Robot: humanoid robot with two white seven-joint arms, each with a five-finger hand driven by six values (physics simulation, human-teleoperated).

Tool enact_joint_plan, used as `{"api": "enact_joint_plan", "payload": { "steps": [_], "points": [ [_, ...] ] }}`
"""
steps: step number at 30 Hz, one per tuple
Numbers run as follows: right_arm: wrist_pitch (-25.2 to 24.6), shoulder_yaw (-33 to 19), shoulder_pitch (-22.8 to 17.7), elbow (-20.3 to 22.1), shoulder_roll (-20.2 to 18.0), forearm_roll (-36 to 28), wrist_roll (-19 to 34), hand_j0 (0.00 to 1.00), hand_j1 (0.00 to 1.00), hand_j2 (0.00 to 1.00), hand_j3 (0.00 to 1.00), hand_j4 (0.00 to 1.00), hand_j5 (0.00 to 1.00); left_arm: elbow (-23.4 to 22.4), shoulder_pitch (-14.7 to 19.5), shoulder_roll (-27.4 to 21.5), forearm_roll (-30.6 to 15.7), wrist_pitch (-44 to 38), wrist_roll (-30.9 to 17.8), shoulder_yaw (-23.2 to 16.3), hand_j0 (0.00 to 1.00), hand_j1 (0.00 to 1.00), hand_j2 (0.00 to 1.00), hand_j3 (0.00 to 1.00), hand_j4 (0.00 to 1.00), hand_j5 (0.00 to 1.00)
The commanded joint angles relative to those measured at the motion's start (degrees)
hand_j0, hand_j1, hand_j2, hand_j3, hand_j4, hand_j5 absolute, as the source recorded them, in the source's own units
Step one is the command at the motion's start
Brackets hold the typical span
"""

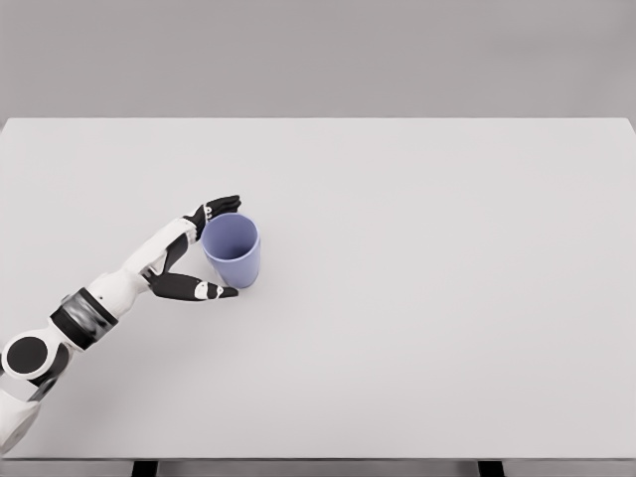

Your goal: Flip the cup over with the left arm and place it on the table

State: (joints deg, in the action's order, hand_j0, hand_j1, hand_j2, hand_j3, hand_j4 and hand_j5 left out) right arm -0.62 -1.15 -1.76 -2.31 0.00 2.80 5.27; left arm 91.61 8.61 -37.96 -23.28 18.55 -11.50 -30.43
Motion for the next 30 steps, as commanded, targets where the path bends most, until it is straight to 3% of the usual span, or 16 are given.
{"api": "enact_joint_plan", "payload": {
  "steps": [1,19,22,28,30],
  "points": [
    [0.0,0.0,0.0,0.0,0.0,0.0,0.0,1.0,1.0,1.0,1.0,1.0,1.0,0.0,0.0,0.0,-0.2,0.0,0.0,0.1,1.0,1.0,1.0,1.0,1.0,1.0],
    [0.0,0.0,0.0,-0.1,0.0,0.0,0.0,1.0,1.0,1.0,1.0,1.0,1.0,0.1,0.2,-1.2,-0.3,0.0,0.1,0.7,1.0,1.0,1.0,1.0,1.0,1.0],
    [0.0,0.0,0.0,0.0,0.0,0.0,0.0,1.0,1.0,1.0,1.0,1.0,1.0,0.1,-0.7,-4.5,-0.3,0.0,0.1,2.2,1.0,1.0,1.0,1.0,1.0,1.0],
    [0.0,0.0,0.0,0.0,0.0,0.0,0.0,1.0,1.0,1.0,1.0,1.0,1.0,0.1,-0.5,-4.8,-0.3,0.0,0.1,2.3,1.0,1.0,1.0,1.0,1.0,1.0],
    [0.0,0.0,0.0,-0.1,0.0,0.0,0.0,1.0,1.0,1.0,1.0,1.0,1.0,0.5,-0.6,-9.0,-0.4,0.0,0.1,4.3,1.0,1.0,1.0,1.0,1.0,1.0]
  ]
}}
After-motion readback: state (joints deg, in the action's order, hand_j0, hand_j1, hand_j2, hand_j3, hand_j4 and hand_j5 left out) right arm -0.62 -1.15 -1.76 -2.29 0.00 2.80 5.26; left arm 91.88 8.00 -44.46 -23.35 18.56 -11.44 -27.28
